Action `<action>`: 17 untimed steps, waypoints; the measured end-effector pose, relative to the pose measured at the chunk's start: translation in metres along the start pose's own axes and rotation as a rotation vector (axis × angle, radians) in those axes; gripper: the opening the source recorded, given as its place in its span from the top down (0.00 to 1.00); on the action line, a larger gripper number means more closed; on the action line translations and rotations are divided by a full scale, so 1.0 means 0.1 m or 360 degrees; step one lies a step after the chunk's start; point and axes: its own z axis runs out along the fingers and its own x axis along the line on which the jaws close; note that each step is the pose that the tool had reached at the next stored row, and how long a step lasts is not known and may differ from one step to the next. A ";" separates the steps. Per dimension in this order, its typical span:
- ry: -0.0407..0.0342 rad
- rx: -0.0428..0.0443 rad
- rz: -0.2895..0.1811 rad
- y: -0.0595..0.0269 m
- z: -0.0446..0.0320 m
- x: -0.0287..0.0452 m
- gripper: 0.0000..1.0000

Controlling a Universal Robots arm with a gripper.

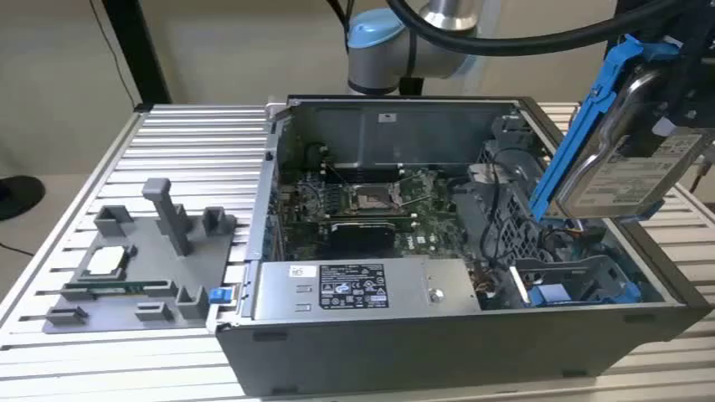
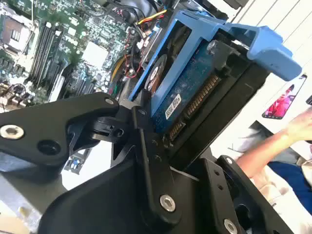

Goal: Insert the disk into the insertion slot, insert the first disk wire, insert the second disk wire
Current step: 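Insert the disk into the insertion slot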

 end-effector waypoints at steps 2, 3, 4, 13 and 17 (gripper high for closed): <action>0.0000 0.0000 0.0000 0.000 0.000 0.000 1.00; 0.0000 0.0000 0.0000 0.000 0.000 0.000 1.00; 0.0000 0.0000 0.0000 0.000 0.000 0.000 1.00; 0.0000 0.0000 0.0000 -0.005 0.009 0.009 1.00; 0.0000 0.0000 0.0000 -0.019 0.032 0.048 1.00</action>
